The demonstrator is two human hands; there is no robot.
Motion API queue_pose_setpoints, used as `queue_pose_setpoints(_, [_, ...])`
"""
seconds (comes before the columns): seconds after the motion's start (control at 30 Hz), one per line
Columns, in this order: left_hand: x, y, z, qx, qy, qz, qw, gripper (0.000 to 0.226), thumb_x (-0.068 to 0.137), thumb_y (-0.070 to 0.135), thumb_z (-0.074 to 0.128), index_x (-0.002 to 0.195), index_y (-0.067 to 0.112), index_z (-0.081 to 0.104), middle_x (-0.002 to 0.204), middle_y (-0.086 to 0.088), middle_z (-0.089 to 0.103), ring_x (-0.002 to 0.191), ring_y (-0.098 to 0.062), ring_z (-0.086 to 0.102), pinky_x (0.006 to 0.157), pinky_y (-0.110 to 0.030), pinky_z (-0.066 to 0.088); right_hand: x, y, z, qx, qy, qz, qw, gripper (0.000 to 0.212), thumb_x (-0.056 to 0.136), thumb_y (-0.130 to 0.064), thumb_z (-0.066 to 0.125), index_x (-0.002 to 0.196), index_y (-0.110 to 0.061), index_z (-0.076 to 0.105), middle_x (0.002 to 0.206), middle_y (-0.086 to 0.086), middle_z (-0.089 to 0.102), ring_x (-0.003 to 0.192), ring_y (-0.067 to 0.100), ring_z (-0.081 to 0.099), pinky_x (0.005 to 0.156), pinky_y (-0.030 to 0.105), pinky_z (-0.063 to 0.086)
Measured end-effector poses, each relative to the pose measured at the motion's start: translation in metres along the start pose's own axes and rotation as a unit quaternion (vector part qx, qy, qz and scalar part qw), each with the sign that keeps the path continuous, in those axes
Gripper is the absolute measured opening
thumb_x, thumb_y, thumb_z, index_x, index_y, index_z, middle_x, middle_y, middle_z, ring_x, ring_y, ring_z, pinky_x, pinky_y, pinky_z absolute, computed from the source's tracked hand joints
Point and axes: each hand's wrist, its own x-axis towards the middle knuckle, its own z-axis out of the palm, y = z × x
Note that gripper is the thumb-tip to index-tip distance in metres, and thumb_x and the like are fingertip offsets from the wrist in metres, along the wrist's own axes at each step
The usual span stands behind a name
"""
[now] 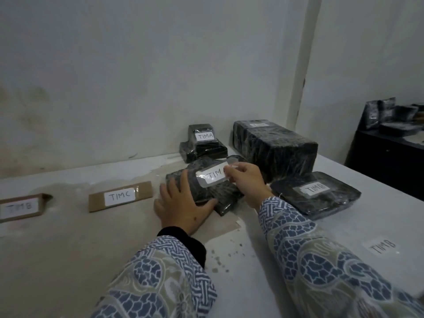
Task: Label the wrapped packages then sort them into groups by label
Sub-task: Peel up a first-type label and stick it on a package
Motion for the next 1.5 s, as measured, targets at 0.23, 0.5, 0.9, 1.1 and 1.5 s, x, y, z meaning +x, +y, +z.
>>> queue_pose_setpoints(0.23, [0.008,-0.004,0.003,-0.048,0.012,-0.123,0.991,0.112,0.069,0.082,0.041,0.147,0.017,-0.005,0.151,-0.017,0.025,0.139,-0.038,0.019,0.114,-0.050,0.014,0.013,0.012,0.010,0.022,0.012,0.022,0.999,0.018,0.085,-0.009,0.062,0.067,-0.010,0.061,0.073,0.008,0.064,0.063,0.012,0.058,0.050,0.013,0.047])
queue_pose_setpoints(0.5, [0.006,-0.009,-0.004,-0.237,0.062,-0.010,0.969,0.124,0.052,0.041,0.088,0.145,0.032,0.006,0.141,-0.006,0.032,0.128,-0.024,0.039,0.105,-0.041,0.037,0.013,0.019,0.008,0.027,0.009,0.017,0.999,0.018,0.087,-0.009,0.060,0.069,-0.010,0.061,0.072,0.006,0.064,0.064,0.013,0.058,0.056,0.015,0.048])
queue_pose_setpoints(0.9, [0.018,-0.030,-0.010,-0.607,0.053,-0.108,0.785,0.021,0.093,0.007,0.051,0.089,0.023,0.063,0.081,0.003,0.073,0.088,-0.027,0.067,0.084,-0.050,0.054,0.007,0.014,0.008,0.021,-0.039,-0.042,0.998,0.010,0.085,-0.009,0.064,0.075,-0.010,0.065,0.072,0.001,0.068,0.060,0.003,0.065,0.060,0.018,0.052])
queue_pose_setpoints(1.1, [0.021,-0.021,-0.009,-0.604,0.052,-0.130,0.785,0.026,0.099,0.021,0.038,0.089,0.033,0.059,0.094,-0.004,0.069,0.092,-0.029,0.067,0.088,-0.059,0.051,0.000,0.014,0.026,0.012,-0.034,-0.052,0.998,0.008,0.083,-0.011,0.067,0.075,-0.013,0.066,0.075,-0.001,0.069,0.067,0.006,0.066,0.067,0.018,0.055])
queue_pose_setpoints(1.5, [0.015,-0.019,-0.004,-0.568,0.063,-0.082,0.816,0.013,0.087,0.032,0.060,0.097,0.027,0.054,0.097,-0.005,0.070,0.091,-0.024,0.069,0.087,-0.049,0.055,-0.007,0.029,0.038,-0.085,-0.001,-0.043,0.995,0.009,0.071,-0.043,0.068,0.067,-0.035,0.069,0.075,-0.008,0.074,0.082,0.015,0.070,0.088,0.048,0.052])
